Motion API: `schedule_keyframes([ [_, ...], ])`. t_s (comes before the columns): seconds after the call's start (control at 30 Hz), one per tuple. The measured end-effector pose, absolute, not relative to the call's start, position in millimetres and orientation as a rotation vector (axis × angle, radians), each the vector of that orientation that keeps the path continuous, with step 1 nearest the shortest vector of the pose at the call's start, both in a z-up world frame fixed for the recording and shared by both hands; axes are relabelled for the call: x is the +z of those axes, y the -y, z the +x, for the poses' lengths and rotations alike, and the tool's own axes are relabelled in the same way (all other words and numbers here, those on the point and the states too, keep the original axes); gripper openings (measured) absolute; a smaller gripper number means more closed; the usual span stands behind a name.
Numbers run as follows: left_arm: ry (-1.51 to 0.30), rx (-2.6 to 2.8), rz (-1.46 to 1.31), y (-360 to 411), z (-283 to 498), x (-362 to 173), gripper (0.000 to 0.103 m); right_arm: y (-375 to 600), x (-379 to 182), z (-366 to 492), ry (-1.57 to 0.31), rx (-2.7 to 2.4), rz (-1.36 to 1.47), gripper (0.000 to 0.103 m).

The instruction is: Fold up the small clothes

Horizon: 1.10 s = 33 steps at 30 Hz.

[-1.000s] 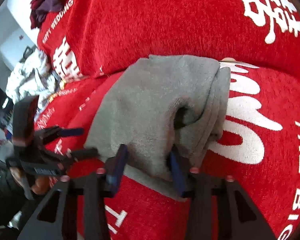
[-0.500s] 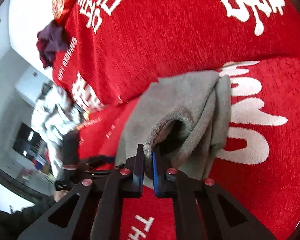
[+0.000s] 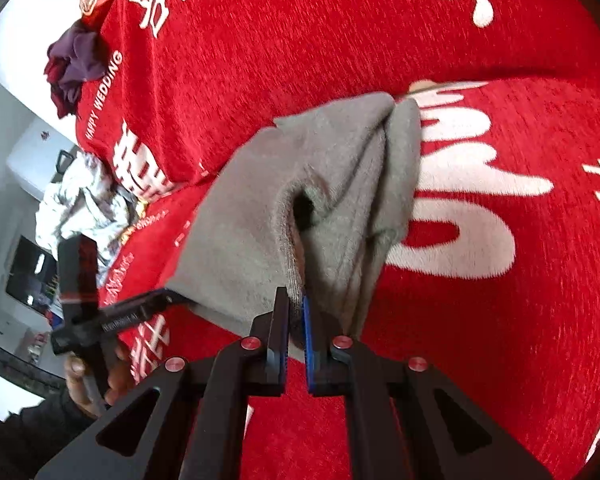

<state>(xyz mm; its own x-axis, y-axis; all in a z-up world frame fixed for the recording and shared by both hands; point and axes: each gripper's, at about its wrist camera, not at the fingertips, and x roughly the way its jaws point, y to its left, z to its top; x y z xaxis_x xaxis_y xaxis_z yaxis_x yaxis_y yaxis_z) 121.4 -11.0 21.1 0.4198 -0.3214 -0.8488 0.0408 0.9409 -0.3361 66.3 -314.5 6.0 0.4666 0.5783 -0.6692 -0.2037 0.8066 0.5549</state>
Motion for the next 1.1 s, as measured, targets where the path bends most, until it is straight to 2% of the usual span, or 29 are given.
schedule_keyframes([
  [0.1,-1.117,-0.232,-0.259,12,112,23,0.037,310,0,59,-0.999,0.514,0.418,0.006],
  [0.17,-1.133,-0.246,-0.228,13,107,27,0.037,310,8,53,-0.992,0.524,0.417,0.011],
  [0.33,-1.056,-0.357,-0.206,16,93,71,0.037,333,45,57,-0.874,0.518,0.457,0.014],
  [0.37,-1.049,-0.37,-0.203,20,96,76,0.037,338,49,65,-0.865,0.505,0.466,0.018],
  [0.43,-1.058,-0.374,-0.184,34,113,80,0.054,342,54,88,-0.854,0.467,0.477,0.024],
  [0.47,-1.061,-0.365,-0.182,41,122,79,0.068,342,55,100,-0.856,0.454,0.478,0.033],
  [0.5,-1.065,-0.356,-0.178,47,130,77,0.069,341,53,118,-0.869,0.445,0.482,0.048],
  [0.57,-1.096,-0.346,-0.161,63,150,68,0.069,335,49,149,-0.909,0.385,0.449,0.062],
  [0.7,-1.142,-0.316,-0.133,77,168,48,0.069,320,42,188,-0.949,0.365,0.423,0.061],
  [0.8,-1.107,-0.311,-0.042,86,159,43,0.069,313,34,206,-0.982,0.343,0.384,0.059],
  [0.83,-1.097,-0.31,-0.013,88,155,42,0.069,309,30,210,-0.999,0.359,0.377,0.054],
  [0.87,-1.096,-0.307,-0.005,88,155,40,0.069,305,27,211,-1.011,0.363,0.351,0.032],
  [0.9,-1.095,-0.305,-0.004,87,154,39,0.07,301,26,210,-1.008,0.36,0.324,0.016],
  [1.1,-1.103,-0.306,-0.041,82,154,38,0.07,306,49,197,-0.876,0.379,0.318,0.009],
])
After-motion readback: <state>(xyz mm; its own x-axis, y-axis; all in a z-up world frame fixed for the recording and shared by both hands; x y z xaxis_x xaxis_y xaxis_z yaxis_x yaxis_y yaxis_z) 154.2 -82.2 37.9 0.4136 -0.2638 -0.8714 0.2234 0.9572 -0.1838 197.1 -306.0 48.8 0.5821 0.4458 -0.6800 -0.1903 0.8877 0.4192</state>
